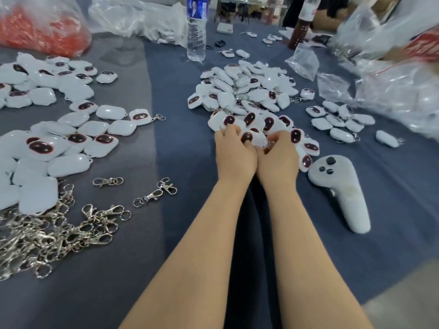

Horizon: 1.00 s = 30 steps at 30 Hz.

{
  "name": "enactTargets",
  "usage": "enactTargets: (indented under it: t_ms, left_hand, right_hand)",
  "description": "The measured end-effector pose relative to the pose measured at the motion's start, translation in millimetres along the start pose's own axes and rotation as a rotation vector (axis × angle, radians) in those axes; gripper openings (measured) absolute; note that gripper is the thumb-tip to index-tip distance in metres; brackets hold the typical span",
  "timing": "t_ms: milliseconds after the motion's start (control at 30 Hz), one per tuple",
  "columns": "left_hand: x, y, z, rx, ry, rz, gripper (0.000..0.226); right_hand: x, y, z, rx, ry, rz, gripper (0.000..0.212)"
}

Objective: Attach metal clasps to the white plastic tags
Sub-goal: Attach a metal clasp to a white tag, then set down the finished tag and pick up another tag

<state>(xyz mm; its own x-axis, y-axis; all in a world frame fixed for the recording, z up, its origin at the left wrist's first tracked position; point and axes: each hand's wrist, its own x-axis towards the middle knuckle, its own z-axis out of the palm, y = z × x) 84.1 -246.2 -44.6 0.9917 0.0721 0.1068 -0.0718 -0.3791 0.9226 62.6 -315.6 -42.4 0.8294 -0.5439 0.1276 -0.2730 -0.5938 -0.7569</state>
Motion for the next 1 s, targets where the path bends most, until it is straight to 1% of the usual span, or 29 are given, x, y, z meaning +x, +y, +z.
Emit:
enactTargets:
  t_ms: [100, 167, 233, 333, 400, 467, 533, 633, 733, 867, 933, 1000]
  left_hand:
    - [3.2, 1.5, -1.9, -0.124, -0.007, -0.075, 0.033]
    - [3.1, 1.5, -6.7, -0.206, 0.004, -0.111, 0.032]
    - [2.1, 1.6, -14.5, -0.229, 0.044, -0.122, 0.03]
    - [0.0, 2.8, -35.6, -0.279, 0.105, -0.133, 0.022]
    - [-1.5, 2.2, -57.3, -0.311, 0.17, -0.131, 0.019]
    - [-3.5, -2.6, -83.6, -0.314, 0.249, -0.128, 0.019]
    - [-6.9, -11.1, -112.2, -0.312, 0.333, -0.132, 0.018]
    - [-14.1, -29.9, -154.4, -0.281, 0.457, -0.132, 0.021]
    - [-21.3, -49.1, -190.1, -0.277, 0.567, -0.154, 0.021]
    - [-26.9, -64.2, -218.0, -0.364, 0.635, -0.201, 0.015]
    - [-28.1, -66.5, -223.0, -0.412, 0.624, -0.212, 0.013]
    - [-28.0, -68.6, -224.2, -0.447, 0.615, -0.221, 0.013]
  right_hand:
    - [-2.6, -4.1, 3.0, -0.018, 0.026, -0.004, 0.027]
    - [-6.9, -8.4, 4.1, -0.055, 0.066, -0.041, 0.028]
    - [-12.1, -17.1, 3.9, -0.077, 0.116, -0.089, 0.03]
    - [-24.0, -37.8, 9.1, 0.013, 0.116, -0.174, 0.025]
    - [-37.7, -53.6, 17.9, 0.166, 0.034, -0.205, 0.017]
    - [-54.7, -69.8, 30.3, 0.309, -0.107, -0.212, 0.011]
    - [-71.9, -84.9, 46.9, 0.332, -0.229, -0.253, 0.008]
    - [-96.2, -107.4, 76.1, 0.289, -0.38, -0.317, 0.014]
    - [-117.1, -125.6, 104.7, 0.191, -0.515, -0.39, 0.032]
    - [-127.3, -135.7, 133.8, -0.06, -0.558, -0.547, 0.059]
    - [-126.5, -136.6, 142.9, -0.197, -0.567, -0.563, 0.061]
    - [-125.0, -136.9, 147.1, -0.279, -0.555, -0.535, 0.054]
